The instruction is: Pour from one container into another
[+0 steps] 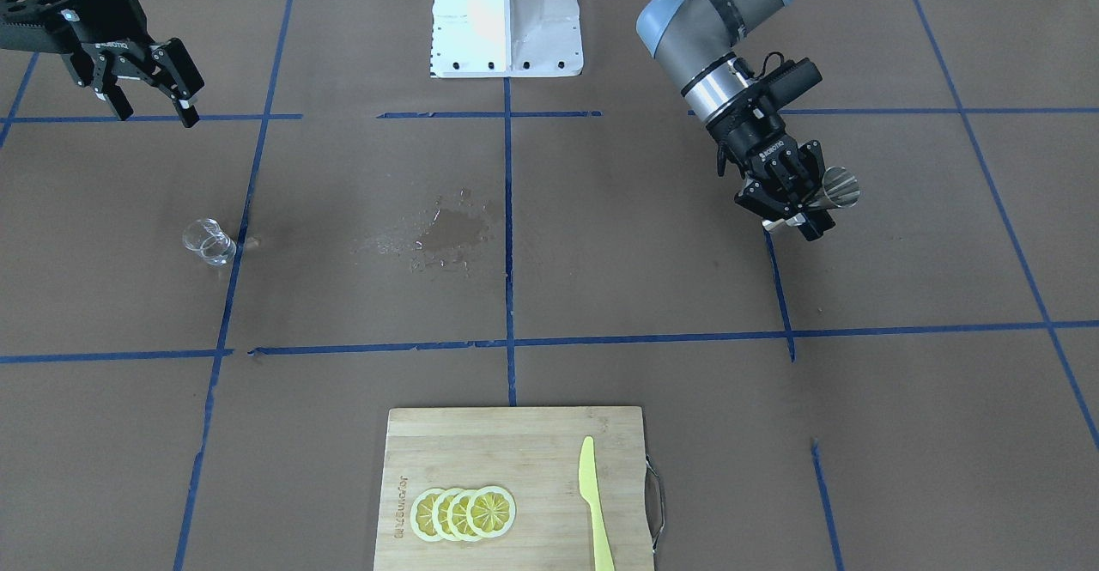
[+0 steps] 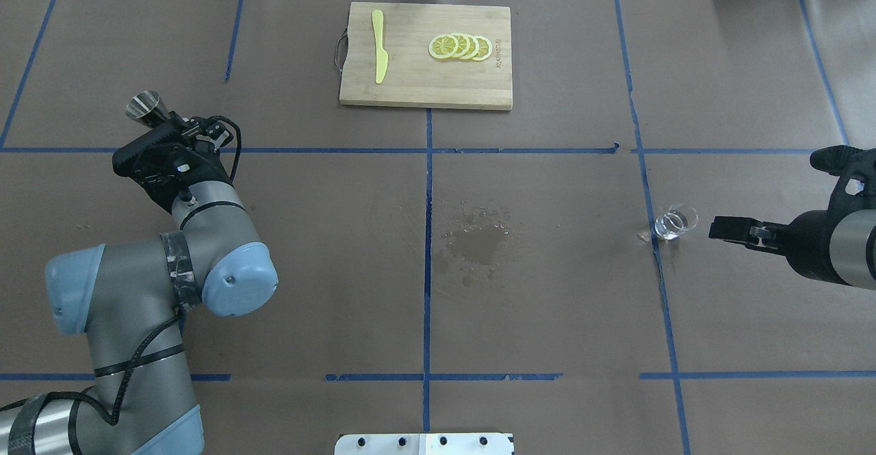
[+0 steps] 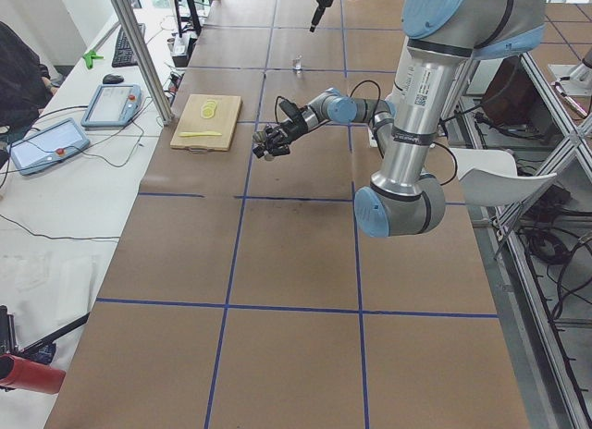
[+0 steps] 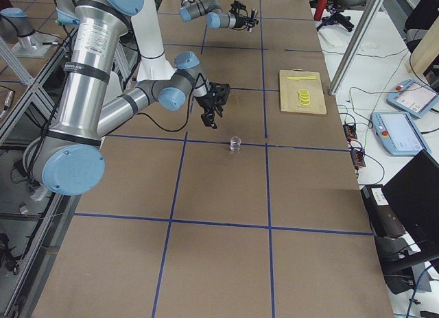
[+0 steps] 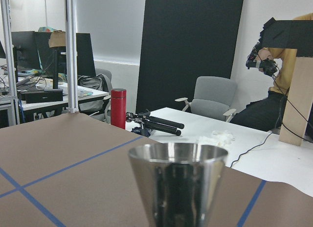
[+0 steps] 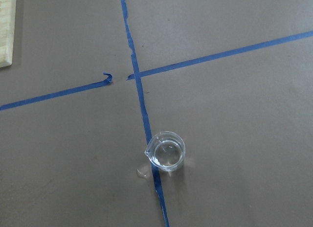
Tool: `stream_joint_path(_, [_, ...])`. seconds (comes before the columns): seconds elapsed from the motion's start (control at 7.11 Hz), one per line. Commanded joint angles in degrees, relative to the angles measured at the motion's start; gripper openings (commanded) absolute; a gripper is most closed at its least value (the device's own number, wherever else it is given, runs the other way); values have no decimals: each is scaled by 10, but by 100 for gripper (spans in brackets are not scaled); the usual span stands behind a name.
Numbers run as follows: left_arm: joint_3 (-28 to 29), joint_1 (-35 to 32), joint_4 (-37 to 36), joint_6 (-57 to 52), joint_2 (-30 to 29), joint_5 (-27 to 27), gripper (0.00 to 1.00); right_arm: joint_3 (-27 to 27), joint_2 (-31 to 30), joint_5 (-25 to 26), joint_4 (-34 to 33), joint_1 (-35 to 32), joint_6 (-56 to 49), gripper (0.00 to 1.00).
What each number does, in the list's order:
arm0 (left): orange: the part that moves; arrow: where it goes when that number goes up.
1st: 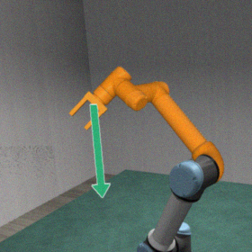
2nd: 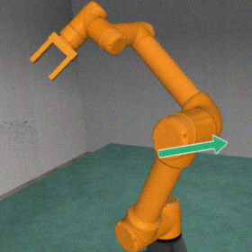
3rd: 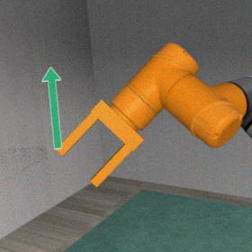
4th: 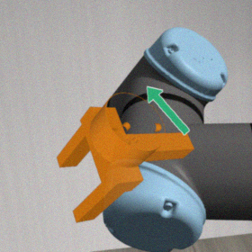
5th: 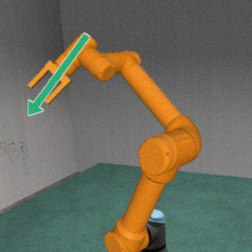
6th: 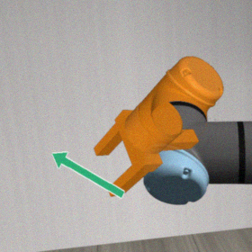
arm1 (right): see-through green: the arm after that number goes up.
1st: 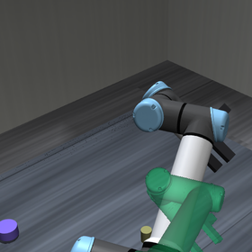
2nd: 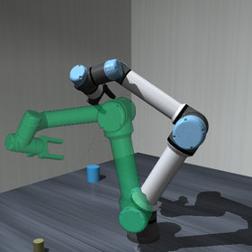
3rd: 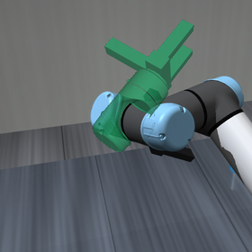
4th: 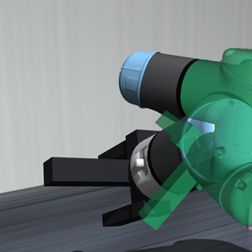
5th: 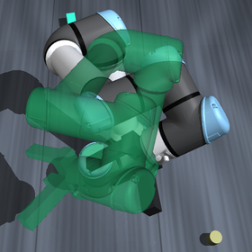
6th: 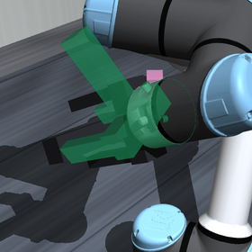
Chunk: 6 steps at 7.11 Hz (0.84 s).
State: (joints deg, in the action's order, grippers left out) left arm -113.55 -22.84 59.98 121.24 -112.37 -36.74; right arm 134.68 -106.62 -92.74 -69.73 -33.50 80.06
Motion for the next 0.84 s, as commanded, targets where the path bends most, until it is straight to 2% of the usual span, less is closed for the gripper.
stream_joint_path(0.0, [-53, 5, 40, -107, -16, 0, 0, 1, 0, 70, 1, 38, 0, 100])
stream_joint_path(0.28, [-56, 5, 152, -216, -23, -1, 0, 1, 0, 71, 8, 39, 2, 100])
stream_joint_path(0.7, [-39, 5, 336, -455, -17, -3, 0, 0, -1, 81, 14, 39, 3, 100])
